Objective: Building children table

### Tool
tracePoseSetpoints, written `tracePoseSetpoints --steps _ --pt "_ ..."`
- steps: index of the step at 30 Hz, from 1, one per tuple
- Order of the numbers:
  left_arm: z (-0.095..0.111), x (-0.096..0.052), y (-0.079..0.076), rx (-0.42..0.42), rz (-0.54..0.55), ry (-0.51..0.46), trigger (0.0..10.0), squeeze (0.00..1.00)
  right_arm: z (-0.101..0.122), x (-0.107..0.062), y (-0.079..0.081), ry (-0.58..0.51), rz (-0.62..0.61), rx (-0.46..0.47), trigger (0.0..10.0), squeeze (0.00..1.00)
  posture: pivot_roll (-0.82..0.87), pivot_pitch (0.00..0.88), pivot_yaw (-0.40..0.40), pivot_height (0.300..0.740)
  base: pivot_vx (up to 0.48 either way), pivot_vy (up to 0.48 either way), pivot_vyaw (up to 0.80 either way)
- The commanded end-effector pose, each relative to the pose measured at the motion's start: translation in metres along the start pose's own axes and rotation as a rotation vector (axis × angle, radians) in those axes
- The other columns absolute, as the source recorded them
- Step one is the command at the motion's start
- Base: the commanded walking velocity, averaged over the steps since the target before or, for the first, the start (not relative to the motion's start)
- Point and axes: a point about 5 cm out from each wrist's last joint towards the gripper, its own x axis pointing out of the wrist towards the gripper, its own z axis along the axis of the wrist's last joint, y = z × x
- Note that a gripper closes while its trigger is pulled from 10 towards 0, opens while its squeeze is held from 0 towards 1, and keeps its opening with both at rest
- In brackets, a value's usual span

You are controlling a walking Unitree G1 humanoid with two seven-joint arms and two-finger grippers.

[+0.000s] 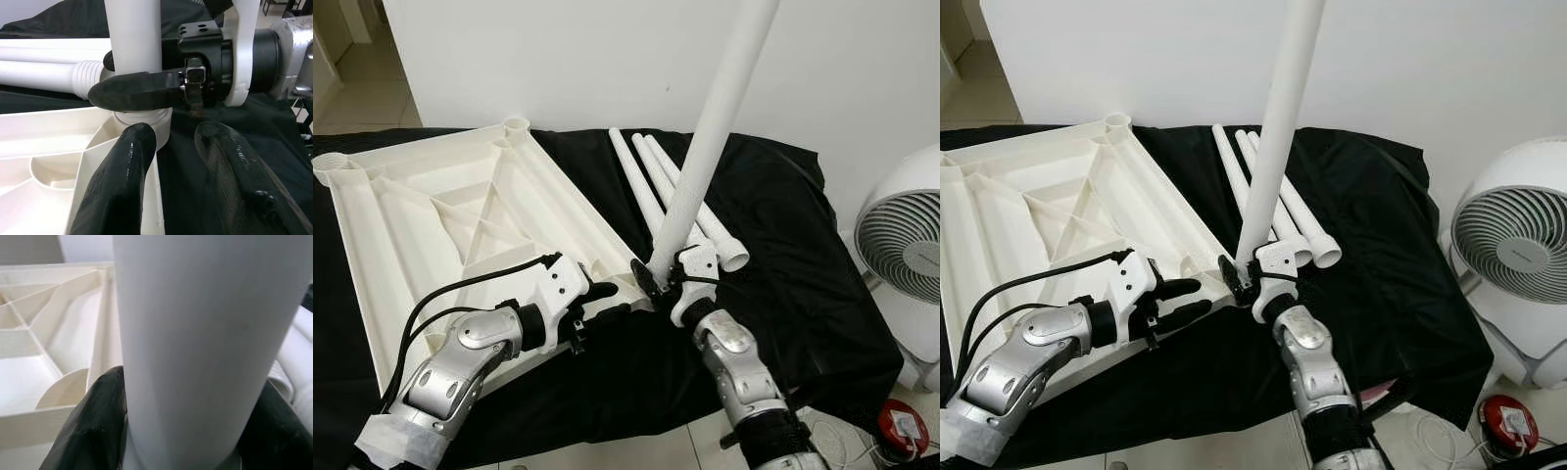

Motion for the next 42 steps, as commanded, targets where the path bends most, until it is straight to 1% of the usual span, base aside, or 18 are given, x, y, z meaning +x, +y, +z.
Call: tracePoseSetpoints --steps 1,3,4,5,10,17,18,19,21,22,23,25,30,31,34,35,37,42 --pt "0.000 0.001 -0.004 0.006 -0.065 0.007 10.0 0.00 0.001 0.000 0.002 -0.003 -0.024 0.046 10.0 0.00 0.02 0.000 -0.067 0.740 0.000 0.000 0.00" --pt "0.000 0.001 -0.005 0.006 -0.066 0.007 10.0 0.00 0.001 0.000 0.003 -0.004 -0.019 0.048 10.0 0.00 0.02 0.000 -0.068 0.740 0.000 0.000 0.00" --pt "0.000 0.001 -0.005 0.006 -0.067 0.007 10.0 0.00 0.002 0.000 0.003 -0.004 -0.026 0.046 10.0 0.03 0.02 0.000 -0.069 0.740 0.000 0.000 0.00" --pt "0.000 0.001 -0.005 0.006 -0.067 0.007 10.0 0.00 0.004 -0.001 0.003 -0.017 -0.019 0.055 10.0 1.00 0.03 0.000 -0.070 0.740 0.000 0.000 0.00" --pt "0.000 0.000 -0.005 0.009 -0.061 0.010 10.0 0.00 0.014 -0.001 0.000 -0.071 0.031 0.079 10.0 1.00 0.03 0.000 -0.069 0.740 0.000 0.000 0.00" --pt "-0.002 0.003 -0.001 0.009 -0.029 0.009 10.0 0.00 0.014 -0.005 -0.011 -0.045 0.088 0.062 10.0 1.00 0.03 0.000 -0.071 0.740 0.000 0.000 0.00" --pt "-0.002 0.003 -0.001 0.007 -0.028 0.007 10.0 0.00 0.013 -0.005 -0.014 -0.032 0.120 0.049 10.0 1.00 0.03 0.000 -0.070 0.740 0.000 0.000 0.00" --pt "-0.001 0.004 -0.001 0.006 -0.026 0.005 10.0 0.00 0.012 -0.006 -0.016 -0.017 0.150 0.040 10.0 0.69 0.03 0.000 -0.070 0.740 0.000 0.000 0.00" --pt "-0.001 0.004 -0.001 0.006 -0.023 0.004 10.0 0.00 0.012 -0.006 -0.018 -0.009 0.168 0.033 10.0 0.69 0.03 0.000 -0.070 0.740 0.000 0.000 0.00" --pt "-0.002 0.005 0.000 0.008 -0.019 0.004 10.0 0.00 0.011 -0.007 -0.023 0.006 0.204 0.007 10.0 0.00 0.03 0.000 -0.070 0.740 0.000 0.000 0.00" --pt "-0.002 0.005 0.000 0.008 -0.019 0.004 10.0 0.00 0.011 -0.007 -0.023 0.006 0.204 0.007 10.0 0.00 0.03 0.000 -0.070 0.740 0.000 0.000 0.00" --pt "-0.002 0.005 0.001 0.013 -0.012 0.007 10.0 0.00 0.012 -0.007 -0.035 0.024 0.284 -0.051 10.0 0.00 0.02 0.000 -0.063 0.740 0.000 0.000 0.00" --pt "-0.002 0.006 0.005 0.022 -0.008 0.010 10.0 0.00 0.015 -0.004 -0.045 0.038 0.364 -0.104 10.0 0.00 0.01 0.000 -0.058 0.740 0.000 0.000 0.00" --pt "-0.001 0.007 0.007 0.024 -0.006 0.010 10.0 0.00 0.015 -0.003 -0.045 0.048 0.395 -0.106 4.3 0.00 0.02 0.000 -0.059 0.740 0.000 0.000 0.00" --pt "0.000 0.007 0.007 0.026 -0.004 0.010 10.0 0.00 0.015 -0.002 -0.046 0.054 0.414 -0.107 4.3 0.00 0.02 0.000 -0.059 0.740 0.000 0.000 0.00" --pt "0.000 0.006 0.008 0.025 -0.003 0.009 10.0 0.00 0.015 -0.002 -0.045 0.064 0.442 -0.112 0.0 0.00 0.01 0.000 -0.058 0.740 0.000 0.000 0.00" --pt "-0.002 0.005 0.009 0.020 0.006 0.013 10.0 0.00 0.012 -0.004 -0.046 0.086 0.497 -0.122 0.0 0.00 0.00 0.000 -0.058 0.740 0.000 0.000 0.00" --pt "-0.004 0.008 0.008 0.007 0.017 0.012 10.0 0.00 0.010 -0.007 -0.047 0.098 0.543 -0.114 0.0 0.00 0.00 0.000 -0.063 0.740 0.000 0.000 0.00"
